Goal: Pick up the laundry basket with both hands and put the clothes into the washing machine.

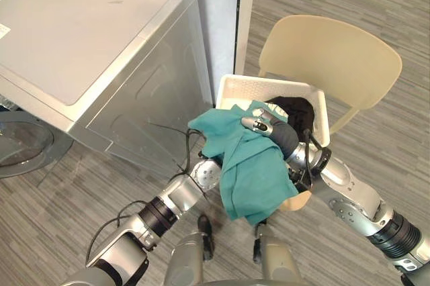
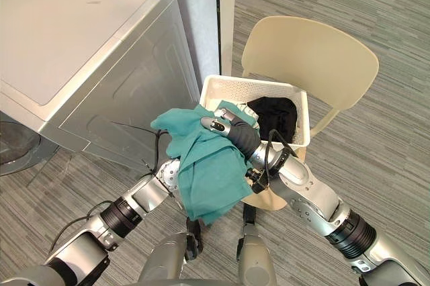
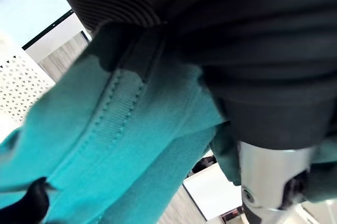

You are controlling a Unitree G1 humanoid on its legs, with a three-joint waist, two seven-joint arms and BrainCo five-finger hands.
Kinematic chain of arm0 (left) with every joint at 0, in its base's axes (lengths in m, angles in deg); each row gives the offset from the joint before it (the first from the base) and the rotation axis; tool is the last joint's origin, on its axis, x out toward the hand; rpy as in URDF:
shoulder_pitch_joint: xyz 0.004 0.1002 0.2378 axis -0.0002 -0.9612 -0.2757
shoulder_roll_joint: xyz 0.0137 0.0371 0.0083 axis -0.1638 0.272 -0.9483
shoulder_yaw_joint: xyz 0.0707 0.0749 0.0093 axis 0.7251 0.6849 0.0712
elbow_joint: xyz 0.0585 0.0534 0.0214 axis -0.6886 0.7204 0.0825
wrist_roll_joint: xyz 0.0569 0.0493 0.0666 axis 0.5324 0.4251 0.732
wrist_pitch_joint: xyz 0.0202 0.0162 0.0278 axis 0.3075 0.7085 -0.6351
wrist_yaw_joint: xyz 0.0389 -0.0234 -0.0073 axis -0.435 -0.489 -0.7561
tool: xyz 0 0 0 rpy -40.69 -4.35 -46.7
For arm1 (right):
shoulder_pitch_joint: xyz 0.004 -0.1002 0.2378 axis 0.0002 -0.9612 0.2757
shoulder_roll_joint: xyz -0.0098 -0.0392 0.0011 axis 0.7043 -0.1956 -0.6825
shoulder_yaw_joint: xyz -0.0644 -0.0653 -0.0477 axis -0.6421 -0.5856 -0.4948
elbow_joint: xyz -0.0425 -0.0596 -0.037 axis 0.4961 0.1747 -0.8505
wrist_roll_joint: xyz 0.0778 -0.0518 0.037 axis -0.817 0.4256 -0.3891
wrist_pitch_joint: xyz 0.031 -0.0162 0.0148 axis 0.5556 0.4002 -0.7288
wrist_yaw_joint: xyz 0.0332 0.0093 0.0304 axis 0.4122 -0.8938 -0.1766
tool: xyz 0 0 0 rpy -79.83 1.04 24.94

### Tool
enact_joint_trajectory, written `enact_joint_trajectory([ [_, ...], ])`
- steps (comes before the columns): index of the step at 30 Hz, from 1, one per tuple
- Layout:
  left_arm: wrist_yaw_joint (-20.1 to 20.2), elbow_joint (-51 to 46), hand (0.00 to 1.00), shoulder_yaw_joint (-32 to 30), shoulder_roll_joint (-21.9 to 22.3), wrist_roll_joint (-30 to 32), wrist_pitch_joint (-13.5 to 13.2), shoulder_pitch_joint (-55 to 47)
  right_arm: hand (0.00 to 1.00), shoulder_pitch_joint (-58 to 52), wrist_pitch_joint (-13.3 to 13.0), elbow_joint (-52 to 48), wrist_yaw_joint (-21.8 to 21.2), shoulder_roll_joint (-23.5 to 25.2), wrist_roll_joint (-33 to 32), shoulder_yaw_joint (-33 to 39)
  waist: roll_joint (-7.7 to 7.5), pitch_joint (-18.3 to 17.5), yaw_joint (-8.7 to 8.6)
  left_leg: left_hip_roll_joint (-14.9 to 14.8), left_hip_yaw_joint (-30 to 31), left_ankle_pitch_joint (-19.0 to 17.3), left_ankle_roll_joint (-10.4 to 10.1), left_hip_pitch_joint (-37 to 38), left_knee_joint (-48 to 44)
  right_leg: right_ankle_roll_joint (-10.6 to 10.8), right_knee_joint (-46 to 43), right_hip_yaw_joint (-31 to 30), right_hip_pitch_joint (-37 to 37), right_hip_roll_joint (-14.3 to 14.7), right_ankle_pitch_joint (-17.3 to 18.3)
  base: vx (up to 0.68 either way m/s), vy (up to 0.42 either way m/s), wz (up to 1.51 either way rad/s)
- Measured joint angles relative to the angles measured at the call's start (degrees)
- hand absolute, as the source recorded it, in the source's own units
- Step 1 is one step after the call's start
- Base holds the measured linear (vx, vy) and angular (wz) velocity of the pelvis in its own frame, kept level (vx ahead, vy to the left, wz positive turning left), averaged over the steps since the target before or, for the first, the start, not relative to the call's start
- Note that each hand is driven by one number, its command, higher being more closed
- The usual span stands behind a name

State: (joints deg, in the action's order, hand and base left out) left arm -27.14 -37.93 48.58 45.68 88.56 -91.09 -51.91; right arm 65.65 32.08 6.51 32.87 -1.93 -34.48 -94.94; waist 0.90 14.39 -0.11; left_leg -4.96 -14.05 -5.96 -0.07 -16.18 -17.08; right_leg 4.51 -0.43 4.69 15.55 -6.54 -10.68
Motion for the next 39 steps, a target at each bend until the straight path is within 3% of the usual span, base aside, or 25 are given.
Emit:
enact_joint_trajectory([
  [11,-5.3,0.0,1.00,-4.5,4.1,-4.5,1.1,0.0,1.00,-1.3,-1.6,-0.2,0.6,3.9,-0.1,2.5,-0.44,0.0,0.62,0.0,0.0,0.0,0.0,0.0,0.2,-0.1,0.2,0.0,0.0,0.1,-0.1,0.00,0.000,0.00],
  [12,-6.1,0.0,1.00,-4.8,4.0,-5.6,1.1,0.0,0.00,-1.9,-1.9,-0.2,0.7,4.7,-0.1,2.8,-0.60,0.0,0.75,0.0,0.0,0.0,0.0,0.0,0.2,-0.1,0.3,0.0,0.0,0.1,-0.1,0.00,0.000,0.00],
  [18,-7.5,0.0,1.00,-7.3,4.1,-7.1,1.1,-0.5,0.00,-4.6,-2.5,-0.2,1.9,7.0,0.1,4.5,-1.57,-0.2,0.83,0.0,-0.2,0.0,0.0,0.2,0.2,-0.1,0.6,0.0,-0.2,0.1,-0.3,0.00,0.000,0.00],
  [25,-9.9,-0.4,1.00,-15.6,5.5,-8.8,1.3,-4.2,0.00,-12.5,-2.3,0.8,2.8,7.7,1.1,7.6,-2.14,-0.4,0.84,0.1,-0.3,0.0,0.0,2.7,1.5,-0.1,0.9,0.0,-2.4,0.1,-0.1,0.00,0.002,0.00],
  [34,-9.8,-11.7,1.00,-26.5,6.2,-9.9,1.3,-19.2,0.00,-27.3,-1.1,5.6,3.7,20.0,6.0,22.2,-2.81,-6.5,0.55,-0.2,0.1,-0.8,-0.9,7.6,3.1,-0.5,1.8,0.0,-6.9,0.8,1.3,0.02,0.003,-0.01],
  [39,-9.8,-15.7,1.00,-33.1,7.3,-10.0,0.8,-24.1,0.00,-30.5,0.1,13.8,6.8,26.8,11.9,32.0,-2.83,-7.0,0.36,-0.2,4.3,-0.9,-1.2,6.8,2.0,-1.1,2.8,4.1,-9.9,0.8,1.8,-0.03,-0.010,0.42],
])
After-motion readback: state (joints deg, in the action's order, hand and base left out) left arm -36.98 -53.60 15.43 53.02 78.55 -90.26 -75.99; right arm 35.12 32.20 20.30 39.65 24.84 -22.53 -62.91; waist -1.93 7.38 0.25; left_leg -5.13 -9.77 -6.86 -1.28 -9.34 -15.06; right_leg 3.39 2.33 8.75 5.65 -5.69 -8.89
